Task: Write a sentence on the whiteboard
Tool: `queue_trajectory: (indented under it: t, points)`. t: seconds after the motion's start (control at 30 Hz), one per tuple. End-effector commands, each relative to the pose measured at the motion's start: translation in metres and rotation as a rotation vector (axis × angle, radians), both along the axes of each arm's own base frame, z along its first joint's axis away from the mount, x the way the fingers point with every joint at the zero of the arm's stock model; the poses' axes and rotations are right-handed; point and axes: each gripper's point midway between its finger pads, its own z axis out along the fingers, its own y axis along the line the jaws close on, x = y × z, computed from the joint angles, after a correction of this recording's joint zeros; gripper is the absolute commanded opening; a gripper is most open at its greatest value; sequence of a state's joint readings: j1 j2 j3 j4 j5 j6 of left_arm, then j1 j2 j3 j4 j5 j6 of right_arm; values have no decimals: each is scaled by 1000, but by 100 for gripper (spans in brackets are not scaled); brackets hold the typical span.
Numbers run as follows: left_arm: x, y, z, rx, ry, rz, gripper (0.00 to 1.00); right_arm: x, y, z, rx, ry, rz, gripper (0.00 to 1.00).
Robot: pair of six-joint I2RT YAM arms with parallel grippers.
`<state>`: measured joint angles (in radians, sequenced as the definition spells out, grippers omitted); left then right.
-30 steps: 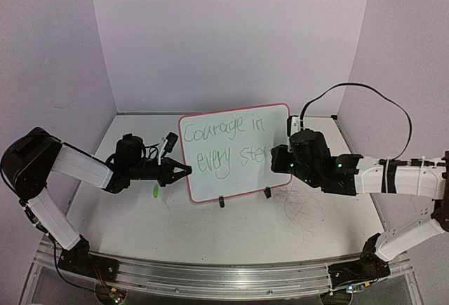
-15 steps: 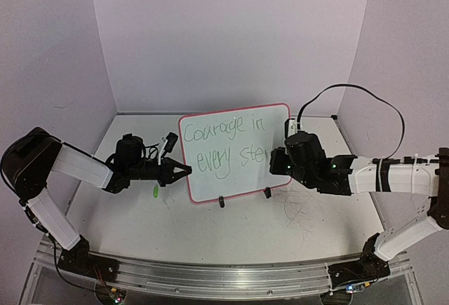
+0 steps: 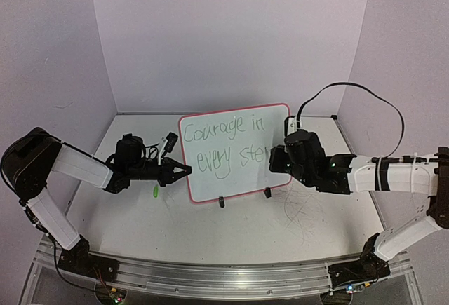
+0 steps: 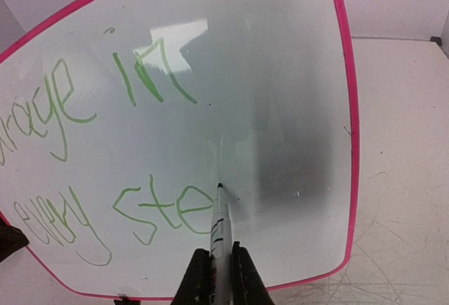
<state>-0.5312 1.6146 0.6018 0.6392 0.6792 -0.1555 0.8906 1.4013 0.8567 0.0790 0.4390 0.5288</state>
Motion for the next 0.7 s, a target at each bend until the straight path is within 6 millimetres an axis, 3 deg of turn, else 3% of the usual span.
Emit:
queue_trajectory:
  t: [0.0,0.67]
  points:
    - [24,8,15,29,-111,92,0,9,4,13,24,-36,-23,0]
    - [23,8,14,32,-112,93,0,-24,-5,-48,-6,131,7,0]
